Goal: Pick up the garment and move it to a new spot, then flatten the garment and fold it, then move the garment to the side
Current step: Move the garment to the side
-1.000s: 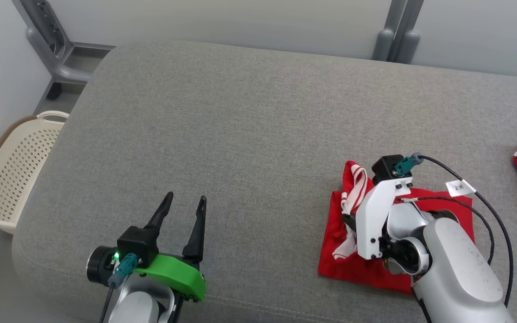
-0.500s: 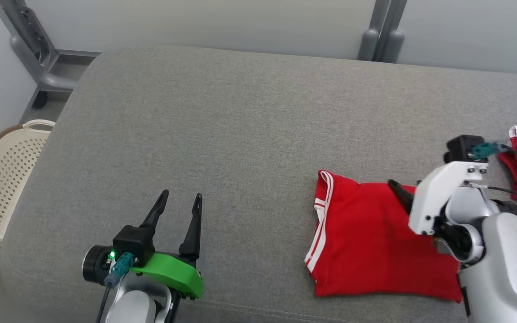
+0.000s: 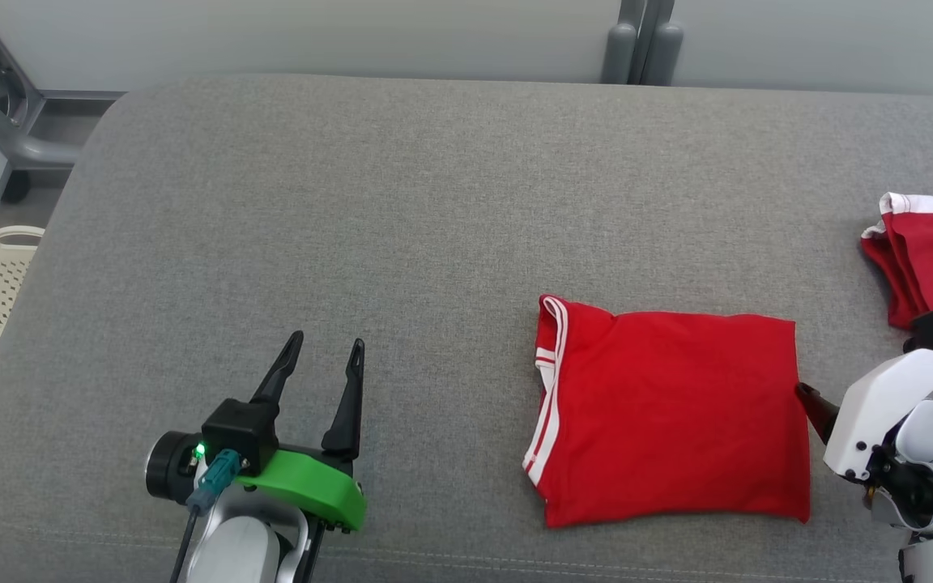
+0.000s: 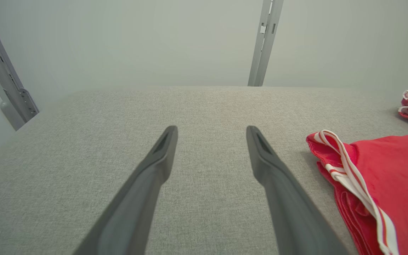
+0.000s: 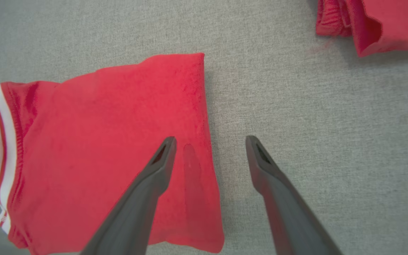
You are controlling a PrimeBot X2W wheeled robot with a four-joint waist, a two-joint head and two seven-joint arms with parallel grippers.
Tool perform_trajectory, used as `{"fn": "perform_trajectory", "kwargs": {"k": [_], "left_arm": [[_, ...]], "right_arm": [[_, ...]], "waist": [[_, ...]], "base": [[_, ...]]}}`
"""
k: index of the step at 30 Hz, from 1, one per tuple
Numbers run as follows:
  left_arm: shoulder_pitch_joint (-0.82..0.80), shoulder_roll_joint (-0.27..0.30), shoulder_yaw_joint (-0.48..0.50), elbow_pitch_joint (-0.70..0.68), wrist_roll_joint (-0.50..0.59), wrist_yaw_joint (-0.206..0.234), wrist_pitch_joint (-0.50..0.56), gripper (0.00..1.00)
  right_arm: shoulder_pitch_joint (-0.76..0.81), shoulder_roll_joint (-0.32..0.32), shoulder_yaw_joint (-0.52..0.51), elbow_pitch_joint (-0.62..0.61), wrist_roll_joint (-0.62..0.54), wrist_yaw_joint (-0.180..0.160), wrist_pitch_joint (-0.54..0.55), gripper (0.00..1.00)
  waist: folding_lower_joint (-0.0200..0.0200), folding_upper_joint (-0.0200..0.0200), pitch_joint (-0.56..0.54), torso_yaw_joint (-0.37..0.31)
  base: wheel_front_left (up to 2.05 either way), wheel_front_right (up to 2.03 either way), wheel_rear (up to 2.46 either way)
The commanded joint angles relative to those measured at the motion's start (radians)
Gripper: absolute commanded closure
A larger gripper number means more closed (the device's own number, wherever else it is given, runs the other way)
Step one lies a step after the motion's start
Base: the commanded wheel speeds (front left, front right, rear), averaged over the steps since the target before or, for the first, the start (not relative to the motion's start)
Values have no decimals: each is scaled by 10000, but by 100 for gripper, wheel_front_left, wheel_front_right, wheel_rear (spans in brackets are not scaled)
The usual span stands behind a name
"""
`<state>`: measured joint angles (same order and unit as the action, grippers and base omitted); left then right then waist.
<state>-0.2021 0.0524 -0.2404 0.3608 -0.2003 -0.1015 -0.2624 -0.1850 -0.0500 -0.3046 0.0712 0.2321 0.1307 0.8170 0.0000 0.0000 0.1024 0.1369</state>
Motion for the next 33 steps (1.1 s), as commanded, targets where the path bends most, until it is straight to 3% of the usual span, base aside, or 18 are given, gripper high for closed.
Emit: {"fn": "perform_trajectory", "kwargs": {"k": [1, 7, 20, 22, 23, 33], "left_arm": [[-210, 45, -19, 3, 49, -31, -25, 0], [-312, 43, -53, 25, 96, -81, -25, 0], [-402, 26, -113, 84, 71, -114, -25, 0], [-391, 23, -104, 81, 66, -112, -25, 0], [-387, 20, -94, 84, 65, -108, -25, 0], [-324, 7, -23, 66, 124, -21, -25, 0]], "right_arm": [[144, -21, 51, 79, 108, -1, 27, 0], [-7, -25, 250, 537, 439, -1, -92, 0], [-488, -28, 69, 1861, -280, -1, -199, 0], [-626, -25, 72, 2061, -338, -1, -338, 76], [-678, -25, 161, 2117, -412, -1, -414, 100], [-1891, -34, 1099, 2459, -1304, -1, -1198, 100]], "waist": [[0, 0, 84, -50], [0, 0, 253, 90], [0, 0, 450, 531], [0, 0, 439, 551], [0, 0, 429, 551], [0, 0, 271, 51]], "base": [[0, 0, 0], [0, 0, 0], [0, 0, 0], [0, 0, 0], [0, 0, 0], [0, 0, 0]]}}
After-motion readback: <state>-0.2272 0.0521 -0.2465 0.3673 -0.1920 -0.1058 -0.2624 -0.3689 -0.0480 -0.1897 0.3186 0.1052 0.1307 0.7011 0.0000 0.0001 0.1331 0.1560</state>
